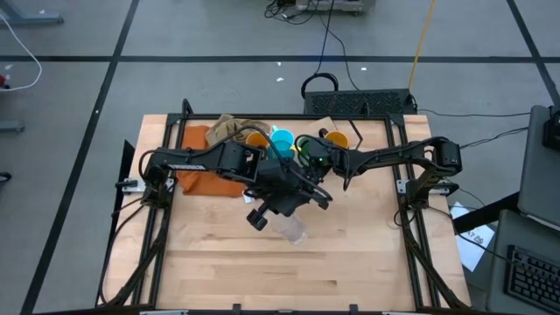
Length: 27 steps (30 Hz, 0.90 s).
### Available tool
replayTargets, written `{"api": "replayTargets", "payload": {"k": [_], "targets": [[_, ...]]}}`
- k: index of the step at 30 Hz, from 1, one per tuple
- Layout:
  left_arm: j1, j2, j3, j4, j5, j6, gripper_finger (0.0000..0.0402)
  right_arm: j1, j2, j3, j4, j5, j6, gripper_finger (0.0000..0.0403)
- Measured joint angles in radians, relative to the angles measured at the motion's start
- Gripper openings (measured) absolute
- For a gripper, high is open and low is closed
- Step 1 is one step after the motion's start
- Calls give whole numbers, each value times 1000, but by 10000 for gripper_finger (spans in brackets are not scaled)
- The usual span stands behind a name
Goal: Stack small to large cups/mugs on shelf
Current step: Put the transparent mug on the shelf
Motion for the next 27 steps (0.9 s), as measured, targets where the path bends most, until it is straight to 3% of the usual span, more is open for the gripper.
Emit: {"api": "replayTargets", "payload": {"k": [8,27], "targets": [[0,0,0,-4,-15,-25,2,-2,0,0,0,10,-12,5],[0,-8,16,-2,-83,-73,68,-1,-2,0,9,12,-18,1]]}}
